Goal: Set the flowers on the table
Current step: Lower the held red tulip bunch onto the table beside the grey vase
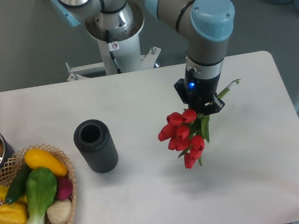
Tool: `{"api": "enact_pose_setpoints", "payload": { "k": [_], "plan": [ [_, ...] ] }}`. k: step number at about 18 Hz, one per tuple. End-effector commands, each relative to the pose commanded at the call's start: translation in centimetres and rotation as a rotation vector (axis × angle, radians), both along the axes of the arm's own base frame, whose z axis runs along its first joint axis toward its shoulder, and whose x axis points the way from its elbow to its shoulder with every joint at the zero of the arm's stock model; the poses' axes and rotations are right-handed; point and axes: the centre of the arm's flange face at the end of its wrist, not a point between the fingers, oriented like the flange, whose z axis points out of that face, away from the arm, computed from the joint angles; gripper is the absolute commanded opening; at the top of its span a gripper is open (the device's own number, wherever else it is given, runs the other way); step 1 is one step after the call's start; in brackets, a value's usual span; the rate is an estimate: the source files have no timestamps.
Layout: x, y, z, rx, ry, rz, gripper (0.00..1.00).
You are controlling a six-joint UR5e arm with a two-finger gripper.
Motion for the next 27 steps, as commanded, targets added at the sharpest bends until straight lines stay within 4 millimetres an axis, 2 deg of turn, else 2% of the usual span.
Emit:
{"api": "enact_pose_setpoints", "payload": {
  "k": [5,9,16,18,20,24,27],
  "plan": [
    [-0.1,-0.1,0.3,0.003,0.002,0.003,0.1],
    [0.0,-0.1,-0.5,-0.004,-0.007,0.005,0.1],
    [1.4,-0.2,-5.8,-0.054,-0.092,-0.006,0.09],
    [2.7,0.7,-7.0,-0.067,-0.11,-0.032,0.14],
    [3.1,0.6,-7.7,-0.075,-0.123,-0.035,0.19],
    [4.2,1.8,-8.1,-0.079,-0.131,-0.057,0.34],
    [5.1,2.8,-8.7,-0.086,-0.136,-0.075,0.39]
  ]
}}
